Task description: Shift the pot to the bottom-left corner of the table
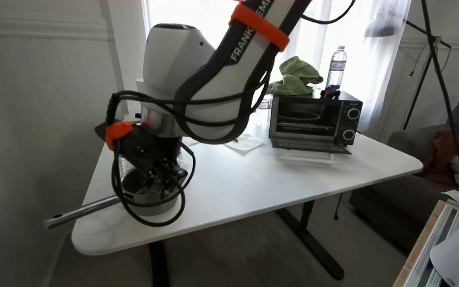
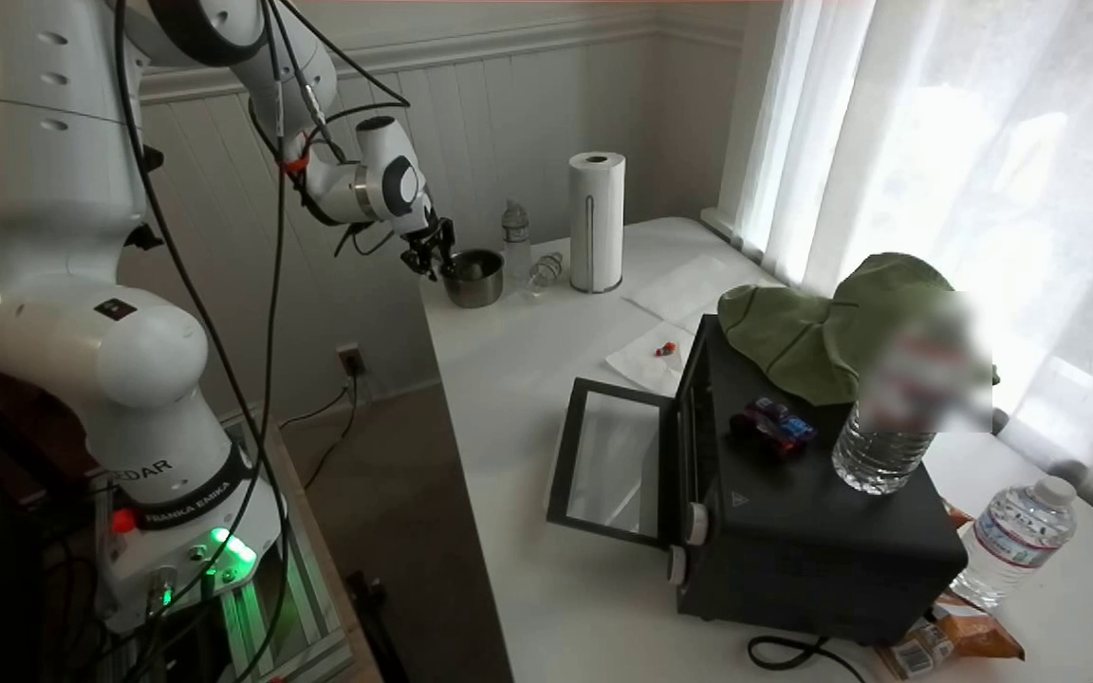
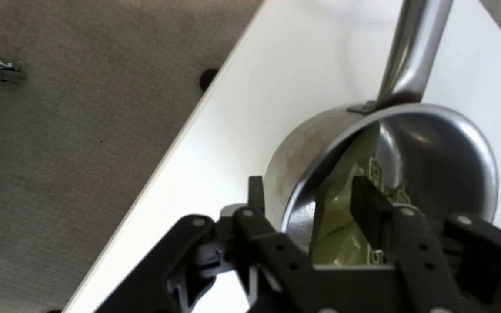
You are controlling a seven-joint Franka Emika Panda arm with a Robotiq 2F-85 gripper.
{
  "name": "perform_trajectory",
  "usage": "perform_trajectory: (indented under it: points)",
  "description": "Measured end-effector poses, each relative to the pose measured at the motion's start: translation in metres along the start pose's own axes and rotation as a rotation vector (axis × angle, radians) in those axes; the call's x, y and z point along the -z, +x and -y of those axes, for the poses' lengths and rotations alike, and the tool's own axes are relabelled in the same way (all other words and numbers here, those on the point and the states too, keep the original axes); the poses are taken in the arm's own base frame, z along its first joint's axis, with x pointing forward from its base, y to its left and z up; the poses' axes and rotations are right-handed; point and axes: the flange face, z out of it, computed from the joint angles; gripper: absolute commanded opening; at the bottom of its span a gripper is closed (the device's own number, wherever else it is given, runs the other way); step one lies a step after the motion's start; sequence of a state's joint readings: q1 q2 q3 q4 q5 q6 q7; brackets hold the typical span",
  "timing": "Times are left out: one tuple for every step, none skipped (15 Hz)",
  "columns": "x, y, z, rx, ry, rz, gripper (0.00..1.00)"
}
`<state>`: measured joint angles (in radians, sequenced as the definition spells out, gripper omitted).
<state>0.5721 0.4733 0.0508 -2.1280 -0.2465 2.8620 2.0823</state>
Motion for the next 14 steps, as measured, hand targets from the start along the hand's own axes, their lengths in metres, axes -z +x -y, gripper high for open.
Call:
perform_trajectory:
  points:
    - [0.008,-0.004,0.0,0.046,-0.024,0.023,0.95]
    - [0.018,-0.007,0.0,0.093,-0.048,0.047,0.99]
    - [0.031,-0.007,0.0,0.142,-0.083,0.062,1.0]
    - [0.046,-0.005,0.001,0.19,-0.118,0.072,1.0]
    - [0.062,0.002,0.003,0.238,-0.156,0.072,1.0]
    - [0.079,0.013,0.005,0.287,-0.198,0.064,1.0]
    - [0.096,0.029,0.007,0.333,-0.241,0.048,1.0]
    - [0.113,0.047,0.007,0.374,-0.288,0.031,1.0]
    - [0.128,0.065,0.007,0.417,-0.335,0.02,1.0]
    - [0.145,0.083,0.008,0.464,-0.368,0.016,1.0]
    - [0.16,0.1,0.01,0.497,-0.385,0.022,1.0]
    - [0.173,0.114,0.012,0.517,-0.39,0.031,1.0]
    - [0.181,0.122,0.013,0.526,-0.388,0.034,1.0]
    - [0.184,0.125,0.013,0.531,-0.387,0.035,1.0]
